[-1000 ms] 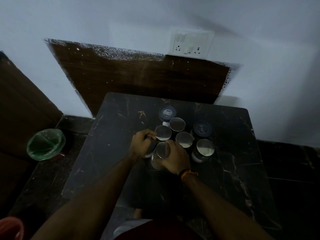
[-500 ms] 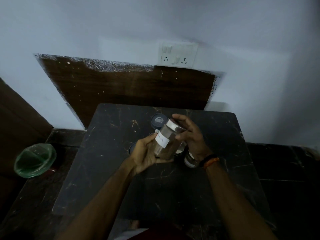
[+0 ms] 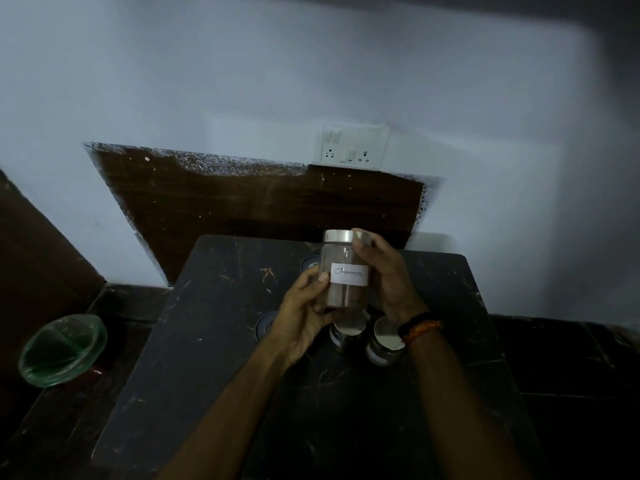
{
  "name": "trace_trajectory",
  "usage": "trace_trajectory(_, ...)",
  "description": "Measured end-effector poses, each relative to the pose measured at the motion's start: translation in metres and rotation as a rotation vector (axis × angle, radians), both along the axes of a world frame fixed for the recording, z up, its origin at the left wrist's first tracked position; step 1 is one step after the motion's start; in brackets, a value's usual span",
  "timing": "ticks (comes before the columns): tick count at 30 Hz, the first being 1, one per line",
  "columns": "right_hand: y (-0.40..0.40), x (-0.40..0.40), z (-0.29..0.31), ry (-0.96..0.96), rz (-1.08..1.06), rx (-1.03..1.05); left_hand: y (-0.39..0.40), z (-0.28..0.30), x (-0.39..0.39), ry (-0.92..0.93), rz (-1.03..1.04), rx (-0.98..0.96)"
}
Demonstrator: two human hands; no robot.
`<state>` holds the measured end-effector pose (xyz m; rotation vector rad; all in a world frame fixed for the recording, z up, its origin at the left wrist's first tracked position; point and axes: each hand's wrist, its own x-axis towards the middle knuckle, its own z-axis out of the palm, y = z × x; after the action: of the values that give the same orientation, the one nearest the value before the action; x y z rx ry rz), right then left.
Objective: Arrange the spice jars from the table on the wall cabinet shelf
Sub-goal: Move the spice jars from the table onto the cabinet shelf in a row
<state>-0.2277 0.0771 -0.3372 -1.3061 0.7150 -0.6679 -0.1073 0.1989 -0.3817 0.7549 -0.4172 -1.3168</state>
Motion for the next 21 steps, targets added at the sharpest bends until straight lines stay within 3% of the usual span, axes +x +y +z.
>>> trace_trajectory(15,-0.008,0.007,0.038,-0.006,0.036,-0.128,-0.004,0.027,0.000,0.069,0.000,-0.066)
trace_trajectory(21,-0.013,0.005,0.048,0.006,0.046,-0.141,-0.010,0.036,0.001,-0.005,0.010,-0.057)
